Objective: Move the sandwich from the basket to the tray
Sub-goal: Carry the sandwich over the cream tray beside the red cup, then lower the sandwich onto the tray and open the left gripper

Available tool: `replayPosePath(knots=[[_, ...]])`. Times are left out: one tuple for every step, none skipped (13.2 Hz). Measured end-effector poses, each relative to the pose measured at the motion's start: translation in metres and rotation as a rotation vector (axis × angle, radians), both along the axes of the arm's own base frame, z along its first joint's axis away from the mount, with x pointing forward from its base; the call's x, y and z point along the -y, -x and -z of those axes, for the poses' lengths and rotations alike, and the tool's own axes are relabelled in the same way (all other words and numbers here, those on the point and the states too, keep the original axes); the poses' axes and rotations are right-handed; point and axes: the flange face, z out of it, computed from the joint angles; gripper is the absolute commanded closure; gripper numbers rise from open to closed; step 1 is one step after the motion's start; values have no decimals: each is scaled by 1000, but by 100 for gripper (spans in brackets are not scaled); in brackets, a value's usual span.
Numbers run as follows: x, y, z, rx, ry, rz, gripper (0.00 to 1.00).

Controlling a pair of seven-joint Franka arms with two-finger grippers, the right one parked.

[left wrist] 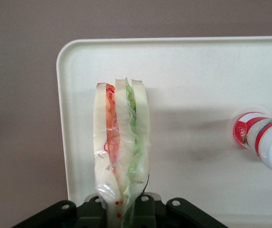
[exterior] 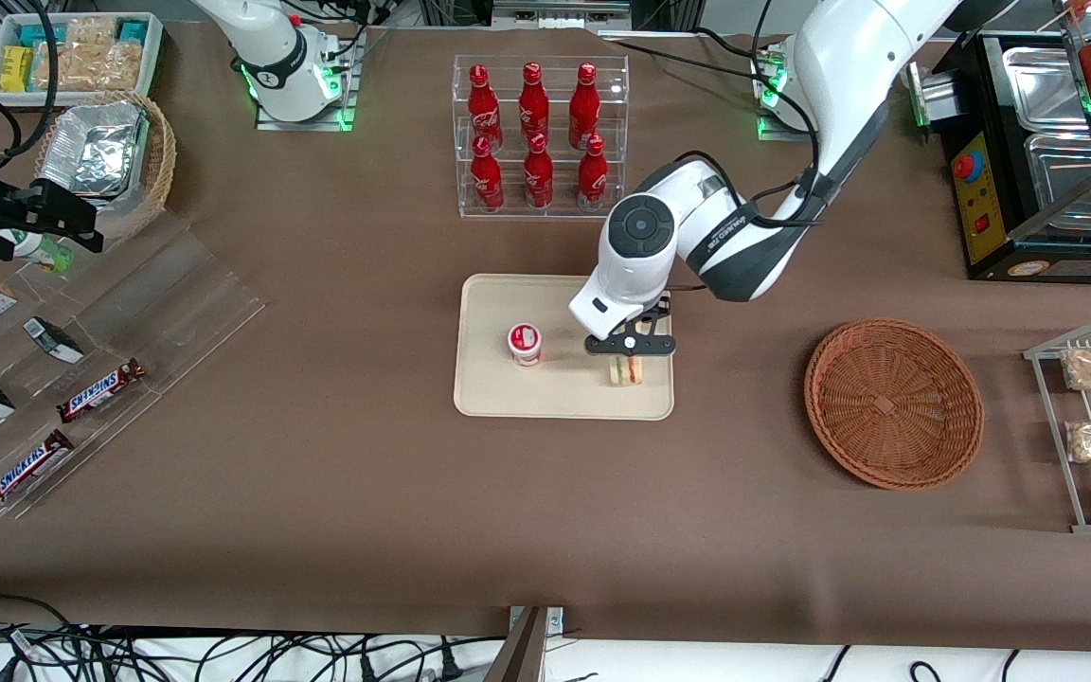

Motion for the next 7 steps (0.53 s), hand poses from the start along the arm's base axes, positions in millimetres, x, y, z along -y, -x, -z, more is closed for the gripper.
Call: replayPosePath(knots=[[3,2,6,-5,-3,8,80],[5,4,11,-3,-10,20,80],[6,4,16,0,-10,28,80],[7,5,21,0,-11,34,80],[8,6,27,-1,-16,41,80],[9,7,32,-1,-21,51,77],[10,8,37,-5,-25,57,70]])
